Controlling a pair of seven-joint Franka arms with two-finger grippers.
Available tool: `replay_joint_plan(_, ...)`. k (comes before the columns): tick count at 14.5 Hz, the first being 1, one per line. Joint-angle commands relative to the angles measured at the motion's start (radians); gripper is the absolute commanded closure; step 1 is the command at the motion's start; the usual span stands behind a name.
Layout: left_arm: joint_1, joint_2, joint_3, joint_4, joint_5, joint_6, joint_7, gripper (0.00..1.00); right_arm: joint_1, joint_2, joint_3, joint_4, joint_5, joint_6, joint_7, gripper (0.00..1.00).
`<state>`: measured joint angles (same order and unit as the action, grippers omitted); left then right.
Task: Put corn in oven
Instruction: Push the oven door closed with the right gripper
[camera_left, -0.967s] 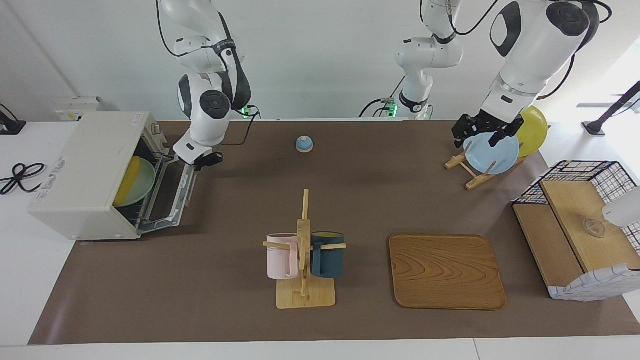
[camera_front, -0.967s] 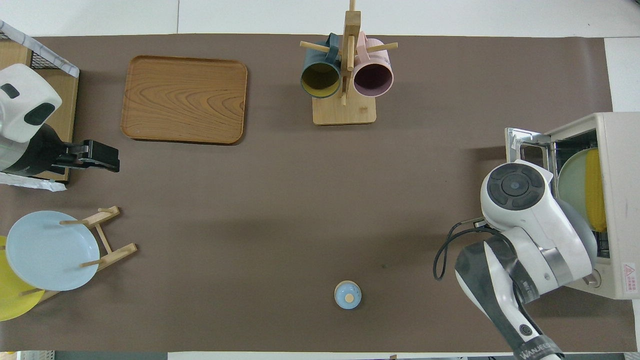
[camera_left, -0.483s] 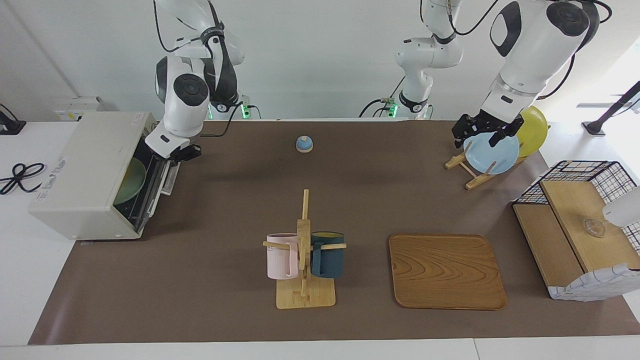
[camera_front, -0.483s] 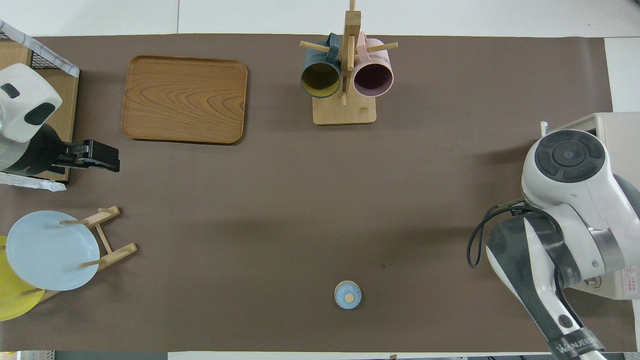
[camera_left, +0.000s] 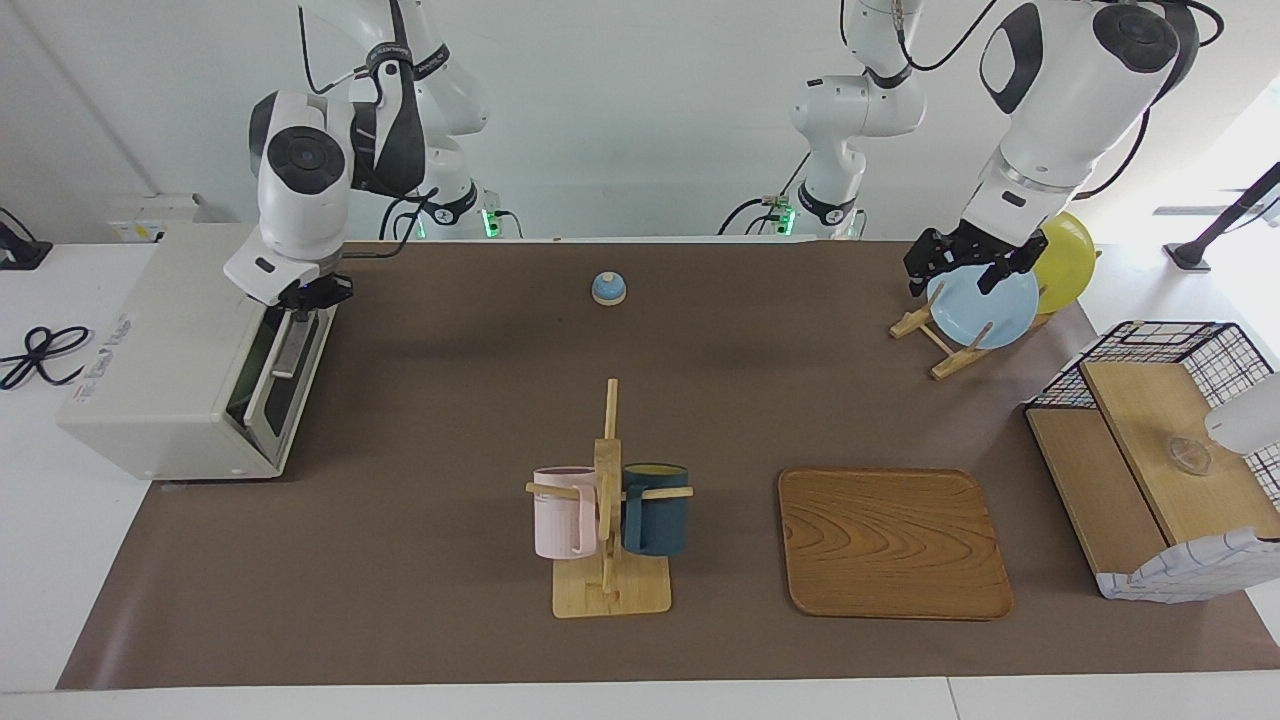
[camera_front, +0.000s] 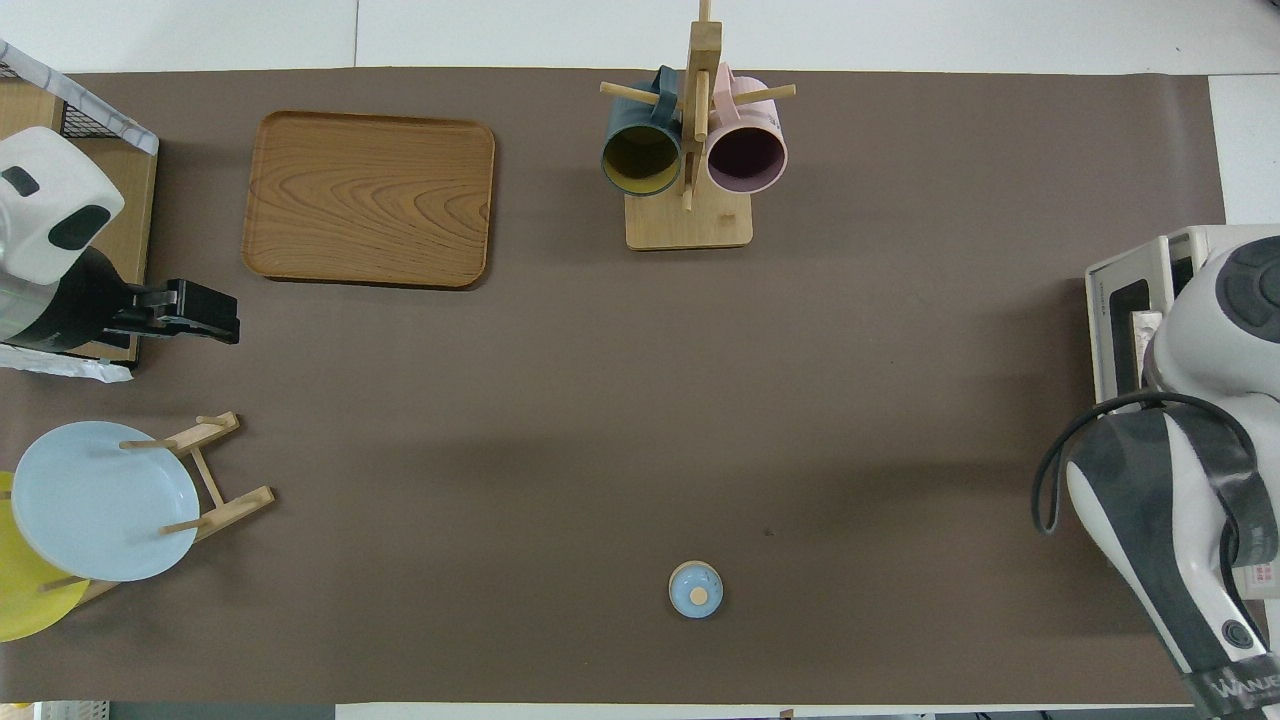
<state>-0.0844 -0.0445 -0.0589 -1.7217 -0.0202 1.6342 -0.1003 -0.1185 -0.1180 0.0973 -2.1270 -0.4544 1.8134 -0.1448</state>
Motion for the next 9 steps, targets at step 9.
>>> replay_joint_plan(9,0.006,-0.020,-0.002,-0.009,0.017,-0.016,0.002,0.00,0.002,-0.039,0.012,0.054,0.020,-0.103,-0.050,1.00)
